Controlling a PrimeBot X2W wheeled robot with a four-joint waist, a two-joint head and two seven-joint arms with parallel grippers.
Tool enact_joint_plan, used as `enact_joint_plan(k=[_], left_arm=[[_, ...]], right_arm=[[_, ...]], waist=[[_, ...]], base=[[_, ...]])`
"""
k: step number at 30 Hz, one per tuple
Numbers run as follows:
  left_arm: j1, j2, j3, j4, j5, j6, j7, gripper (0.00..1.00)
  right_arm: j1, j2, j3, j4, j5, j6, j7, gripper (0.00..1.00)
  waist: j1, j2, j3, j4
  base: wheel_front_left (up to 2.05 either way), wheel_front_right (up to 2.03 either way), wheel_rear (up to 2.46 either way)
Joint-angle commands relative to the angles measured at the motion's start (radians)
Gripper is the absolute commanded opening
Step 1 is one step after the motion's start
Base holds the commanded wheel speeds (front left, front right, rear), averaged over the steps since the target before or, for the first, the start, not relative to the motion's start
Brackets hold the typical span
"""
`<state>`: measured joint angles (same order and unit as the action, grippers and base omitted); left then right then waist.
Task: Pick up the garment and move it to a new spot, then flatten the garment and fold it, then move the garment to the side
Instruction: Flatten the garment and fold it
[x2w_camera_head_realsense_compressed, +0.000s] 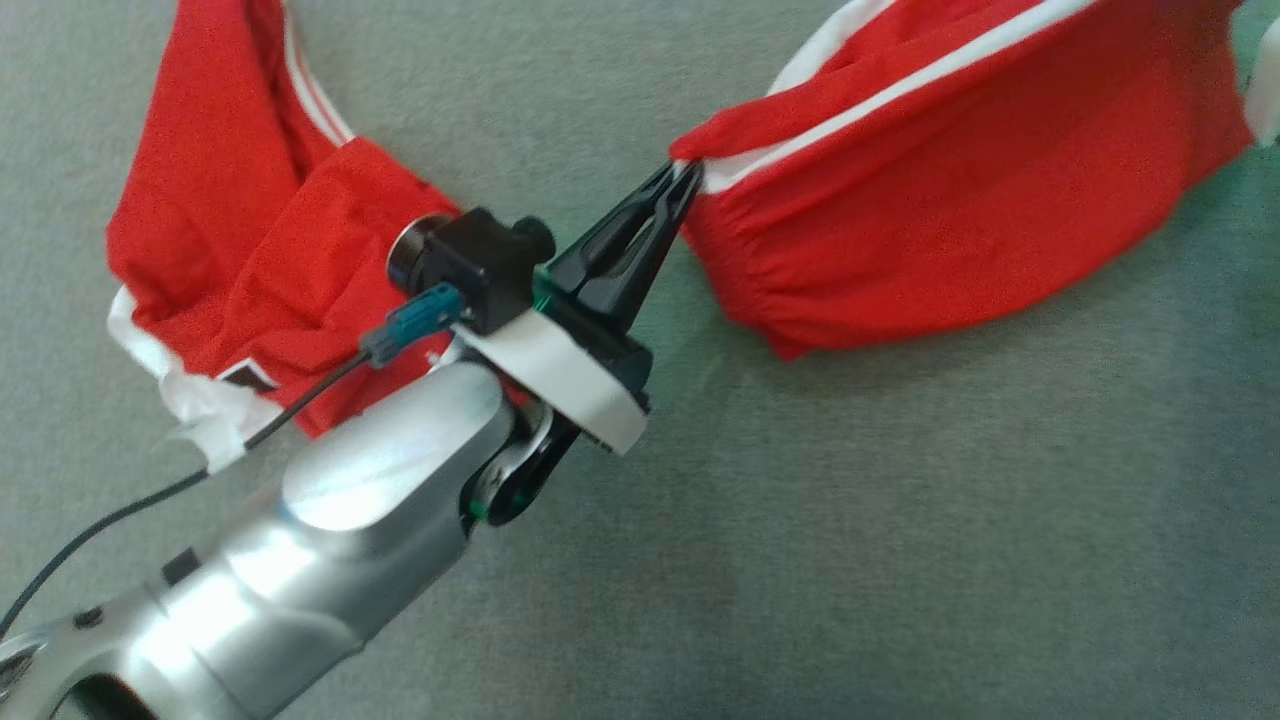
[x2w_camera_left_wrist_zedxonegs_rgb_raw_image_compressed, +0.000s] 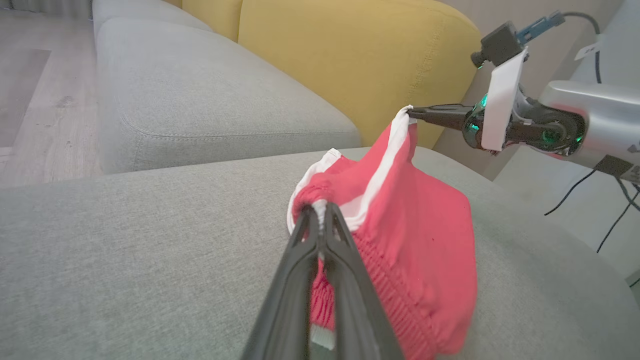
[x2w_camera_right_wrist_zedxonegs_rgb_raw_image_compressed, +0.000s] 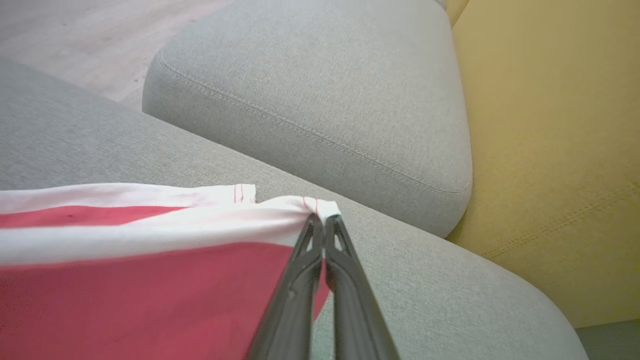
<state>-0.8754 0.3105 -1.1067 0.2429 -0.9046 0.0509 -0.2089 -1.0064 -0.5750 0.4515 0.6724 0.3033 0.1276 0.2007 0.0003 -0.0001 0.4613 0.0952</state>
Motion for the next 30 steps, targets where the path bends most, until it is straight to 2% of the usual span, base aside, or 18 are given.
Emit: enact_joint_plan(k=[1, 11, 17, 18, 19, 20, 21, 30], left_arm=[[-0.044, 0.006, 0.042, -0.012, 0.009, -0.009, -0.012, 0.00], [-0.071, -0.042, 0.053, 0.043, 0.013, -0.033, -0.030, 0.00], [-0.082, -0.061, 0.053, 0.073, 0.024, -0.050, -0.038, 0.00], [-0.083, -0.064, 0.053, 0.078, 0.024, -0.052, -0.038, 0.02], [-0.084, -0.067, 0.054, 0.083, 0.024, -0.052, -0.039, 0.45], [-0.085, -0.070, 0.056, 0.089, 0.026, -0.050, -0.040, 0.96], [-0.086, -0.071, 0.058, 0.094, 0.028, -0.047, -0.041, 1.00], [-0.050, -0.043, 0.125, 0.099, 0.060, -0.015, -0.051, 1.00]], right_arm=[[-0.021, -0.015, 0.018, -0.002, -0.015, 0.003, -0.014, 0.00], [-0.114, -0.032, 0.079, 0.113, -0.039, 0.003, -0.086, 0.00], [-0.159, -0.018, 0.101, 0.183, -0.037, 0.003, -0.125, 0.00], [-0.166, -0.015, 0.102, 0.195, -0.037, 0.003, -0.130, 0.44], [-0.172, -0.013, 0.100, 0.211, -0.038, 0.003, -0.130, 1.00], [-0.177, -0.010, 0.104, 0.223, -0.043, 0.003, -0.133, 1.00], [-0.182, -0.006, 0.100, 0.236, -0.046, 0.003, -0.140, 1.00], [-0.194, 0.037, 0.080, 0.311, -0.081, 0.003, -0.222, 1.00]], waist=[[-0.0003, 0.0001, 0.027, 0.029], [-0.0003, 0.0001, 0.075, 0.063], [-0.0003, 0.0001, 0.093, 0.082], [-0.0003, 0.0001, 0.094, 0.084], [-0.0003, 0.0001, 0.094, 0.085], [-0.0003, 0.0001, 0.094, 0.086], [-0.0003, 0.0001, 0.092, 0.086], [-0.0003, 0.0001, -0.003, 0.038]], base=[[0.00, 0.00, 0.00], [0.00, 0.00, 0.00], [0.00, 0.00, 0.00], [0.00, 0.00, 0.00], [0.00, 0.00, 0.00], [0.00, 0.00, 0.00], [0.00, 0.00, 0.00], [0.00, 0.00, 0.00]])
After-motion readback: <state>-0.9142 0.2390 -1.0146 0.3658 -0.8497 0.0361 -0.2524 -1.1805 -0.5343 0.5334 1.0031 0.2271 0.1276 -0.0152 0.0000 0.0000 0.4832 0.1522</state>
